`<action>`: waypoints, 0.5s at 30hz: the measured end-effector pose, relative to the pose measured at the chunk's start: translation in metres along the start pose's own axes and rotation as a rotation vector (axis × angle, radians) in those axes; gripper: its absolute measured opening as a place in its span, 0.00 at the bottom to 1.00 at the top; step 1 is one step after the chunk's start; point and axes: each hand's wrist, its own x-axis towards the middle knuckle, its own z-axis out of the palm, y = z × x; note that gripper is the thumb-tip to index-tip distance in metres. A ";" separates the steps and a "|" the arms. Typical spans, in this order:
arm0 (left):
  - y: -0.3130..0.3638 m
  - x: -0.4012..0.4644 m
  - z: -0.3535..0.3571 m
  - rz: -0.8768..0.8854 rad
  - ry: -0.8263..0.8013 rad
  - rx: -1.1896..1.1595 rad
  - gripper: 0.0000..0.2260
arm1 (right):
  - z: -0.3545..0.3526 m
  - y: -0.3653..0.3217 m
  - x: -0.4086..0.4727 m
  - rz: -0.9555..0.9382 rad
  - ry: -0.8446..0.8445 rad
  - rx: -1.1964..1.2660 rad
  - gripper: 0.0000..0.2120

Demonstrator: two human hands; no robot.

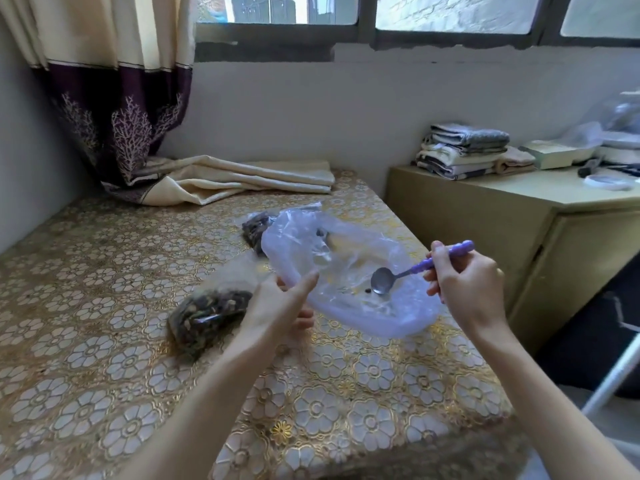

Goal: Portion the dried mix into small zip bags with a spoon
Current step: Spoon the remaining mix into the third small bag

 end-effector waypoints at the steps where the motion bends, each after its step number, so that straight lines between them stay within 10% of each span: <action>1: 0.000 0.002 0.001 0.007 0.011 -0.017 0.12 | -0.001 0.003 0.000 0.023 0.003 0.017 0.17; 15: 0.052 0.017 0.021 0.277 -0.063 -0.127 0.04 | 0.007 0.013 -0.014 0.294 -0.118 0.322 0.20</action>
